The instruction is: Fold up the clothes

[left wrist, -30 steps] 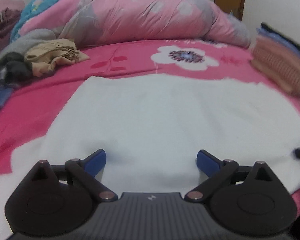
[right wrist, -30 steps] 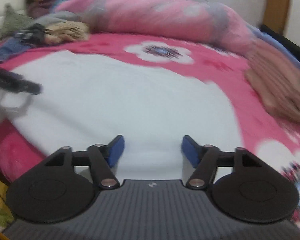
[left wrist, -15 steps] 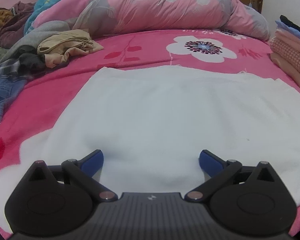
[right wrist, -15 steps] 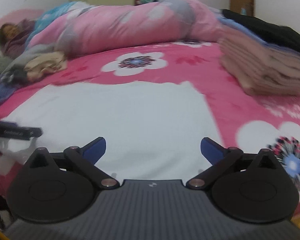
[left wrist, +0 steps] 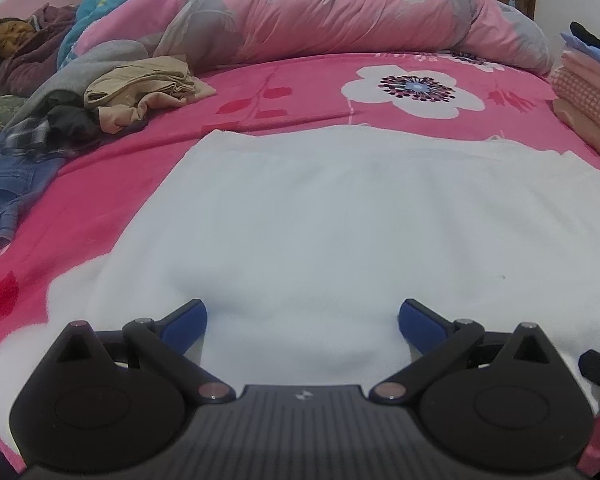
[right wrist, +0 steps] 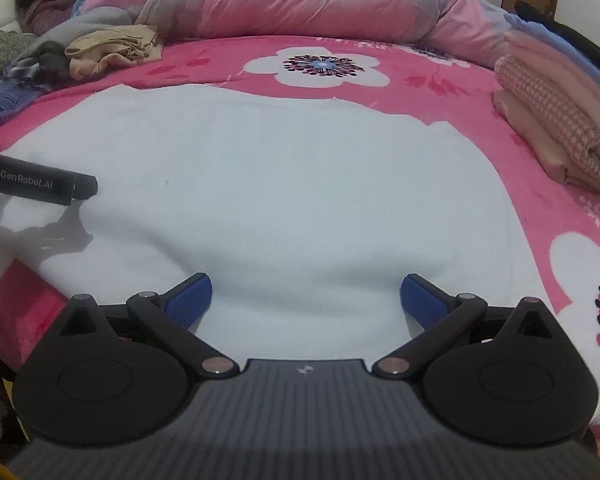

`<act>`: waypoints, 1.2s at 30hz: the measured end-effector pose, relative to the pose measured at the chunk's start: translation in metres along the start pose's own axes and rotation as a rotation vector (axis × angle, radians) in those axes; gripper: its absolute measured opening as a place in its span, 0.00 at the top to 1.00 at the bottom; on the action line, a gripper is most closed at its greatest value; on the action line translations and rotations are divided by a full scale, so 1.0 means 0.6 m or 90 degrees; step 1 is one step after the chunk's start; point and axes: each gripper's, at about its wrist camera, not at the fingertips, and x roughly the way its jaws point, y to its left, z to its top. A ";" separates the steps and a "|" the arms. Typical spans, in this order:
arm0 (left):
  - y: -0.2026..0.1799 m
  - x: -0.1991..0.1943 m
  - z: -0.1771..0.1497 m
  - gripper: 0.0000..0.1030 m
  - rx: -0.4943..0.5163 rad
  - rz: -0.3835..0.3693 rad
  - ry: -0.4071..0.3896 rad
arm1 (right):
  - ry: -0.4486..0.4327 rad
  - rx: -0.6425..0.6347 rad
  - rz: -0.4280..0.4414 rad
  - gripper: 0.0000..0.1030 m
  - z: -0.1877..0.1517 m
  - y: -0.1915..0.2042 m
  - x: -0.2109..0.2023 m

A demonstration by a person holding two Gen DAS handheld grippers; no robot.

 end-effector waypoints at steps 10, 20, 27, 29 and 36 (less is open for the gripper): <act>-0.003 -0.001 -0.004 0.00 -0.001 0.008 -0.001 | -0.007 0.009 0.006 0.01 -0.001 -0.008 0.002; -0.006 0.000 -0.003 0.00 -0.007 0.019 0.004 | -0.018 0.015 0.009 0.01 -0.005 -0.009 0.002; -0.009 -0.002 -0.003 0.00 -0.022 0.032 0.006 | -0.020 0.017 0.010 0.01 -0.007 -0.008 0.001; -0.008 -0.002 -0.004 0.00 -0.035 0.032 0.008 | -0.021 0.019 0.011 0.01 -0.007 -0.009 0.002; -0.005 -0.005 -0.016 0.00 -0.083 0.043 -0.001 | -0.027 0.024 0.016 0.01 -0.009 -0.011 0.002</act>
